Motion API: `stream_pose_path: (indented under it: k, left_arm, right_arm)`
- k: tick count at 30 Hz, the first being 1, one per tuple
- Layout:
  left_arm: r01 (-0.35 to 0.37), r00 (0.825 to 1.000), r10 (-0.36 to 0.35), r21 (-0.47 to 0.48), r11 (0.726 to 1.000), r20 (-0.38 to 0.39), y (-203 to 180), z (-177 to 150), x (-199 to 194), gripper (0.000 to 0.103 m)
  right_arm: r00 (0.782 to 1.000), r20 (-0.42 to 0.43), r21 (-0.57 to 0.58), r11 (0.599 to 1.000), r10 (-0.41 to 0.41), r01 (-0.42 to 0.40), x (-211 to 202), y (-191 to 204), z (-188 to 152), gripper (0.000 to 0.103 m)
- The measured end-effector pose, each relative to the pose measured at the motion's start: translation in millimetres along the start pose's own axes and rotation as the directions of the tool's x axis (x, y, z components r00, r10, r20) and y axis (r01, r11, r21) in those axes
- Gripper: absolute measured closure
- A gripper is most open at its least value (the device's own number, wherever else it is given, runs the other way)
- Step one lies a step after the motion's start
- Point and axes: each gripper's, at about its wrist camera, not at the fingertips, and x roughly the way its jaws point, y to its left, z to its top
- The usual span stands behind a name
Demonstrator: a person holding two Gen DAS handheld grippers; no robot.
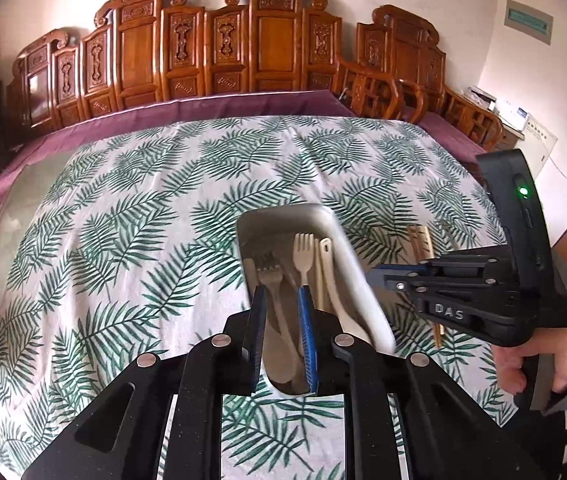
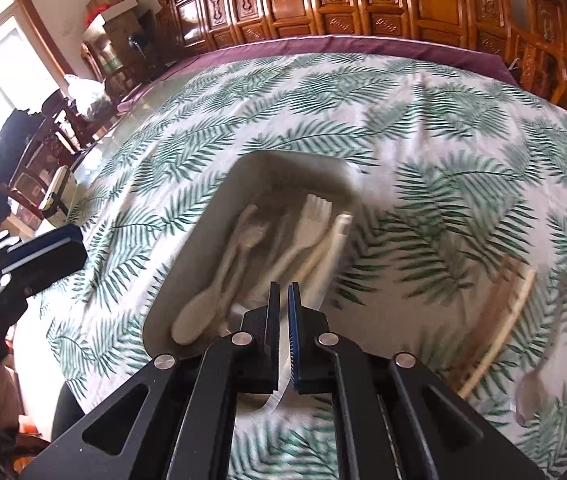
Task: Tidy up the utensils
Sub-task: 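Lower the metal fork and knife into the grey tray and open both grippers, then grasp the smiley-face metal spoon by its handle with the right gripper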
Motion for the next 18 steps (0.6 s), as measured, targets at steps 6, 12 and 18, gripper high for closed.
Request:
stream_pose_path:
  k: [6,12,18]
  left_arm:
    - [0.028,1.000,-0.029,0.030,0.999,0.006,-24,4,-1,0.078]
    - [0.067,0.998,-0.067,0.050,0.997,-0.007,-52,5,9,0.061]
    - [0.106,0.994,-0.104,0.060,0.993,-0.037,-78,1,25,0.047]
  right_arm:
    - [0.997,0.034,0.026,0.997,-0.075,0.075,-38,-39,-26,0.096]
    - [0.988,0.033,0.066,0.987,-0.152,0.150,-66,-84,-52,0.096]
    - [0.975,-0.006,0.109,0.969,-0.223,0.222,-69,-131,-78,0.090]
